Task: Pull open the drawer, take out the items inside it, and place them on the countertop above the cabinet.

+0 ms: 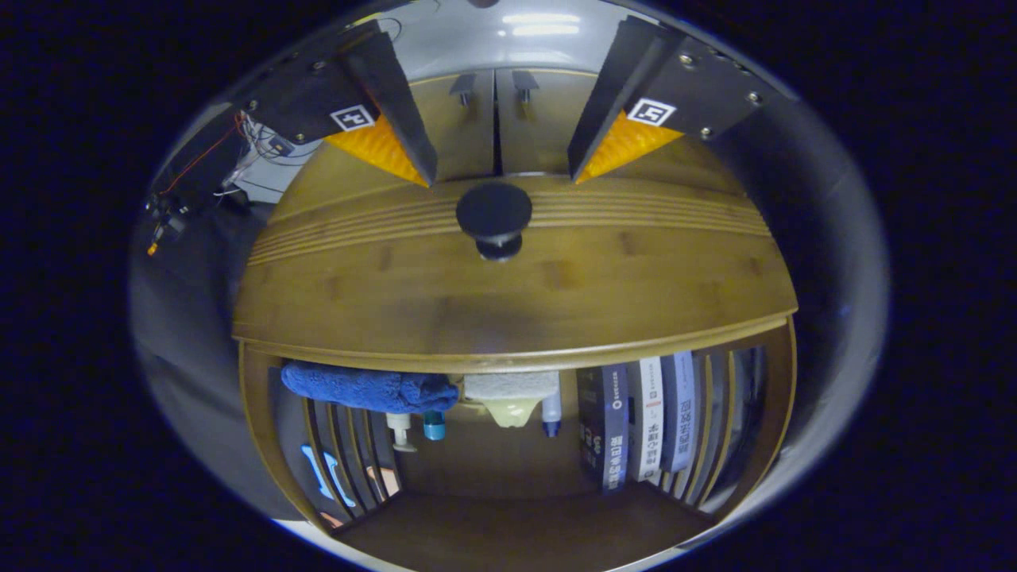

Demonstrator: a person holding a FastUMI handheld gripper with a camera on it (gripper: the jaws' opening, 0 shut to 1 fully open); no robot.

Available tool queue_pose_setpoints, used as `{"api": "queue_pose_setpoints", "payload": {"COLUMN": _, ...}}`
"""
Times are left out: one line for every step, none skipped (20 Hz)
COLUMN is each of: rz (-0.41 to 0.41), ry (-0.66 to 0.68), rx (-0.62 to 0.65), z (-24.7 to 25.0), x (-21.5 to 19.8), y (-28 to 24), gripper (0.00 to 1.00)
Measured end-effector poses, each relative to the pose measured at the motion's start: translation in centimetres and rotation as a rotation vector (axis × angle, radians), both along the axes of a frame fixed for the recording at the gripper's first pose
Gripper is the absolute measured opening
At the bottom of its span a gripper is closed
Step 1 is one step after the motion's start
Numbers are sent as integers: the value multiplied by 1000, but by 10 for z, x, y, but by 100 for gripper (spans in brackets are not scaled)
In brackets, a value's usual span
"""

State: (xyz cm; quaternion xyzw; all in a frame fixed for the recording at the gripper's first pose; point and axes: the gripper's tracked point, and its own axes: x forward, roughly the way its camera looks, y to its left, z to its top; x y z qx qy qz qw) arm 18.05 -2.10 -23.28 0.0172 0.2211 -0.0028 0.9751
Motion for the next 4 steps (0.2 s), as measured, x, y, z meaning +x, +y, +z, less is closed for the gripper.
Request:
{"api": "queue_pose_setpoints", "payload": {"rz": 10, "ry": -4, "rx": 4, "z": 4, "x": -9, "y": -1, "gripper": 100}}
{"api": "queue_pose_setpoints", "payload": {"rz": 17, "ry": -5, "rx": 8, "z": 9, "x": -17, "y": -1, "gripper": 99}}
{"api": "queue_pose_setpoints", "payload": {"rz": 20, "ry": -5, "rx": 10, "z": 16, "x": -29, "y": -2, "gripper": 99}}
{"api": "queue_pose_setpoints", "payload": {"rz": 22, "ry": -8, "rx": 20, "z": 24, "x": -39, "y": -4, "gripper": 99}}
